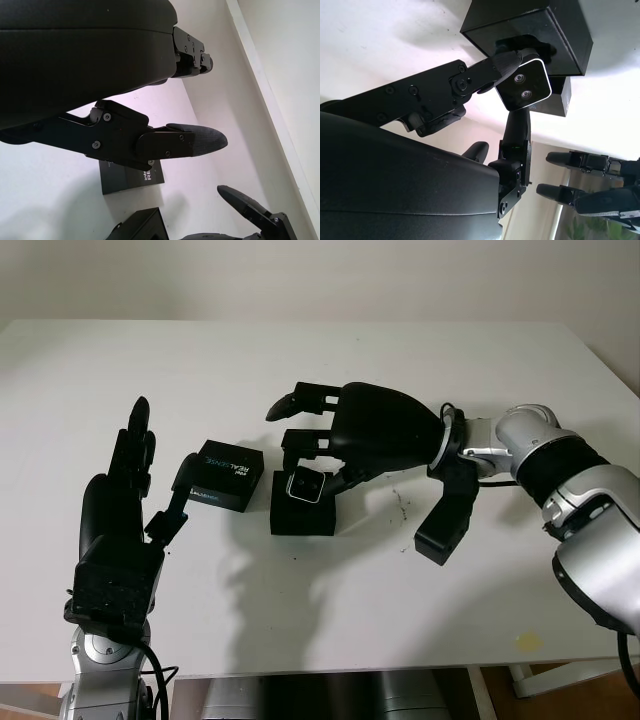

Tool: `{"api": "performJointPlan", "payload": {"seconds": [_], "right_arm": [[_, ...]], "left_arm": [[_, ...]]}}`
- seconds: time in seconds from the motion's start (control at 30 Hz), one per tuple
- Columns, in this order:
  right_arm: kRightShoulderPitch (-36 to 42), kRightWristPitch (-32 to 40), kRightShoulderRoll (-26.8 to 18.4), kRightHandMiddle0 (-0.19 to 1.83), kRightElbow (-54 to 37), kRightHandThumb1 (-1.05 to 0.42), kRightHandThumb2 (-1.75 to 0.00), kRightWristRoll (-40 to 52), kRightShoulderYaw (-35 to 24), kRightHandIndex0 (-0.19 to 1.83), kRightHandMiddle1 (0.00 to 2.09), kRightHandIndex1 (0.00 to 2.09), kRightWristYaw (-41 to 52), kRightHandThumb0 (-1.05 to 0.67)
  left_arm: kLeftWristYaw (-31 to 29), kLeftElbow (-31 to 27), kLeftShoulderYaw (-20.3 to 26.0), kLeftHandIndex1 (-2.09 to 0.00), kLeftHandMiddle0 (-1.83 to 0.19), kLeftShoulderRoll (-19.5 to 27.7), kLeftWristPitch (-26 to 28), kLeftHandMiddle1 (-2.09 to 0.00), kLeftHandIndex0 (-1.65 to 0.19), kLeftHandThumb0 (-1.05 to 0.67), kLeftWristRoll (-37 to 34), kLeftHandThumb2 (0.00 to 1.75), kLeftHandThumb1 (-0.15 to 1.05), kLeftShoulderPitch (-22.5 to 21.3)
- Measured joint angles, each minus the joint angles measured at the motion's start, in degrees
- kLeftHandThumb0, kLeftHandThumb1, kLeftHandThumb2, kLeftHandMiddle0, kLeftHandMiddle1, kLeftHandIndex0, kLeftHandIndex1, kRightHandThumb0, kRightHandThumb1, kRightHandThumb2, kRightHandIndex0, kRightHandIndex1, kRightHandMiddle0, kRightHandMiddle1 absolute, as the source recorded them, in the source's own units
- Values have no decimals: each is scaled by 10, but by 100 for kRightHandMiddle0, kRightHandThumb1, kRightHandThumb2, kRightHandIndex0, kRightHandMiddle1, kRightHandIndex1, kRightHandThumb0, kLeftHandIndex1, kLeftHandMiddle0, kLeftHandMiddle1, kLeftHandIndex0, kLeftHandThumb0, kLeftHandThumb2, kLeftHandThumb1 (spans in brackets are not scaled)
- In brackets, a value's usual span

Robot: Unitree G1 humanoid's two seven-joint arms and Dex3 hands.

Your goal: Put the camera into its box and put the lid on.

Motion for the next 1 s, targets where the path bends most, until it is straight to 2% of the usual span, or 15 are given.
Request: {"api": "performJointPlan", "payload": {"seconds": [0.5,1.0], "right_arm": [[5,-3,2,34,4,-97,-5,-28,21,4,136,84,-45,-40],[4,-12,1,33,2,-97,-5,-38,23,3,137,85,-49,-40]], "left_arm": [[7,-1,0,-6,-19,-3,-1,-6,-11,-59,5,40,105,1],[10,-1,-5,-5,-20,-10,1,-6,-10,-59,9,41,105,1]]}}
